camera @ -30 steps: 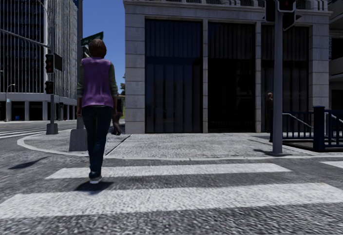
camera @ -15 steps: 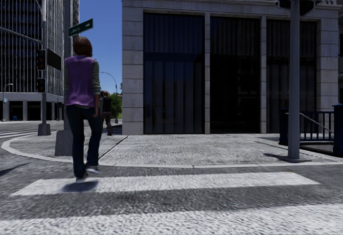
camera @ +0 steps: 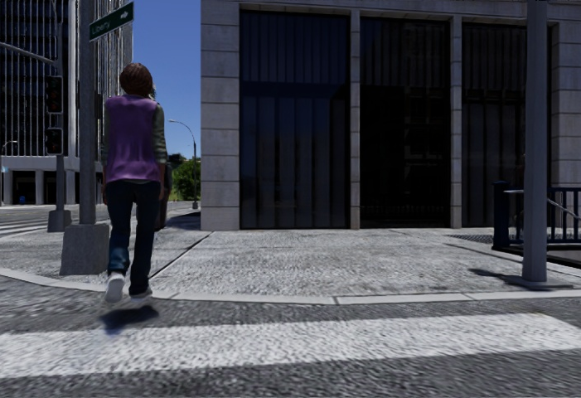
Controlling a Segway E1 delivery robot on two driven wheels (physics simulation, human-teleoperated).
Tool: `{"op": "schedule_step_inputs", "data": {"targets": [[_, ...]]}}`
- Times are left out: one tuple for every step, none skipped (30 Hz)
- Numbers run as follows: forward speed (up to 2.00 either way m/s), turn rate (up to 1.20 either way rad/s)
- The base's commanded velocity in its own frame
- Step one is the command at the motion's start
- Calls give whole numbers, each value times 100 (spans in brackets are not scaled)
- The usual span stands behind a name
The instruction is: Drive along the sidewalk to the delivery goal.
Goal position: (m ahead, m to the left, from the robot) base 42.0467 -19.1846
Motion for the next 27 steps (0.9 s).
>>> {"op": "schedule_step_inputs", "data": {"targets": [[105, 0], [105, 0], [105, 0], [105, 0], [105, 0], [105, 0], [104, 0], [102, 0], [100, 5], [100, 14], [100, 14], [100, 19], [99, 23], [99, 24], [99, 24], [99, 24], [99, 25], [99, 25], [99, 26], [99, 26], [99, 27], [99, 27], [99, 27], [99, 28], [99, 28], [99, 28], [99, 28]]}}
